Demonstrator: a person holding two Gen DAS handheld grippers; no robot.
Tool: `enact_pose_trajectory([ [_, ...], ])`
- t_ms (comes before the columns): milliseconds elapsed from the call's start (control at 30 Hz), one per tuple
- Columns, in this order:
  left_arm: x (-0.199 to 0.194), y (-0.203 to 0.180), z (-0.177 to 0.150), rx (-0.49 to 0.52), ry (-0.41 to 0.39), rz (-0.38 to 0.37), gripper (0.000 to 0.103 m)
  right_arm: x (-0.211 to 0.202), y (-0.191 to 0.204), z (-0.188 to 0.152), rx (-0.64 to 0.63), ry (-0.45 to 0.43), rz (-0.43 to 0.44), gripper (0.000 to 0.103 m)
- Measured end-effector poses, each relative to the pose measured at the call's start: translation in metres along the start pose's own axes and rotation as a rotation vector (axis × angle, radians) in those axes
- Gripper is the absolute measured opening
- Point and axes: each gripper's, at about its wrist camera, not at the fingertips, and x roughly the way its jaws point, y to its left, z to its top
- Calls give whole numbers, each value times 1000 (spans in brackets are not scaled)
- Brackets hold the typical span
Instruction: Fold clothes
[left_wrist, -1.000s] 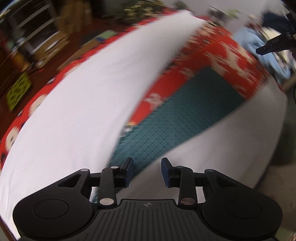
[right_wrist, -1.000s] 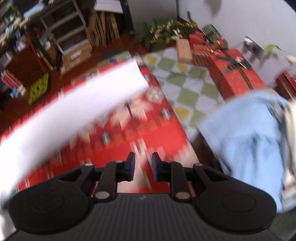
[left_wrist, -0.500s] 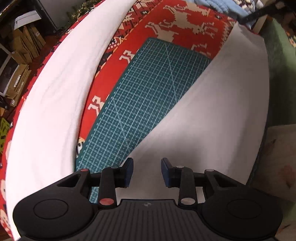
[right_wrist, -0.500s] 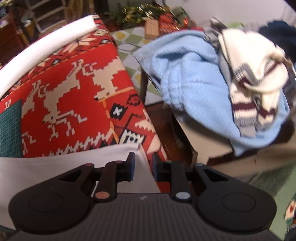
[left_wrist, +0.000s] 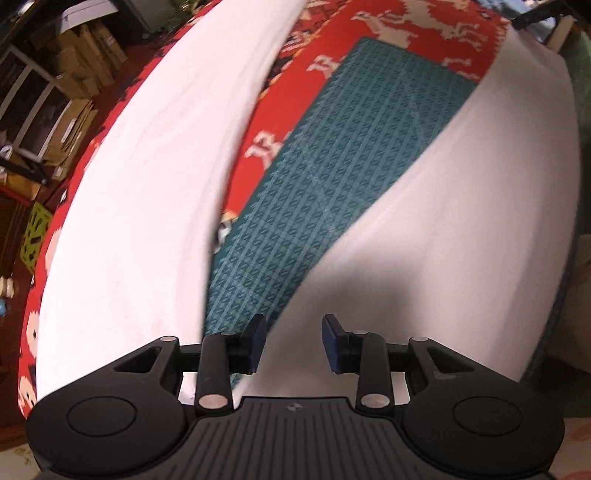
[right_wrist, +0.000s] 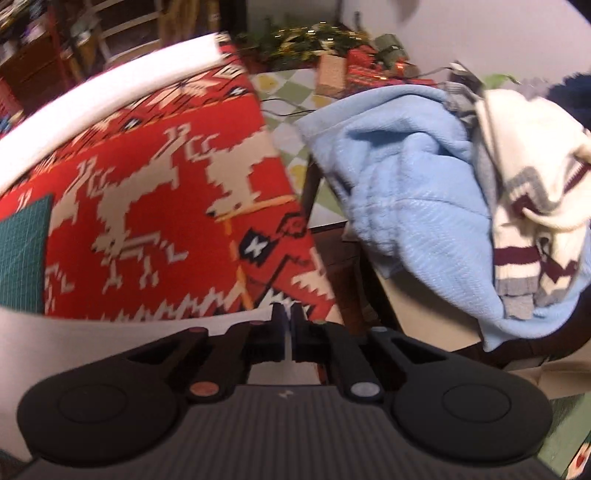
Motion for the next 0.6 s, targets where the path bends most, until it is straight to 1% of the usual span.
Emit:
enact_pose_trajectory([
  [100, 9, 11, -2, -21, 11, -6, 33, 4, 0, 3, -5, 0, -16, 2],
  [133, 12, 13, -2, -21, 13, -16, 29, 4, 0, 4, -1, -1, -24, 2],
  [167, 16, 13, -2, -15, 19, -31, 17, 5, -1, 4, 2, -2, -31, 2],
  [200, 20, 14, -2, -9, 24, -45, 10, 5, -1, 5, 6, -3, -39, 1],
  [233, 21, 13, -1, 0, 18, -50, 8, 5, -2, 6, 10, -4, -46, 1],
  [267, 22, 13, -1, 9, 13, -55, 7, 5, -3, 7, 19, -4, -47, 0],
  [333, 19, 12, 1, 8, 13, -50, 8, 5, -6, 8, 38, -5, -49, 0],
  [400, 15, 12, 1, 1, 11, -42, 12, 5, -5, 10, 32, -2, -52, 0],
  [433, 11, 14, 0, -4, 4, -38, 16, 6, -4, 11, 19, 0, -53, 0],
  [467, 8, 16, -1, -8, -3, -34, 24, 7, -3, 11, 6, 3, -55, 0],
  [533, 1, 23, -5, -20, -12, -19, 30, 7, -3, 12, 6, 10, -57, 0],
  [600, -6, 33, -10, -33, -16, 2, 30, 7, -4, 12, 14, 16, -61, 0],
])
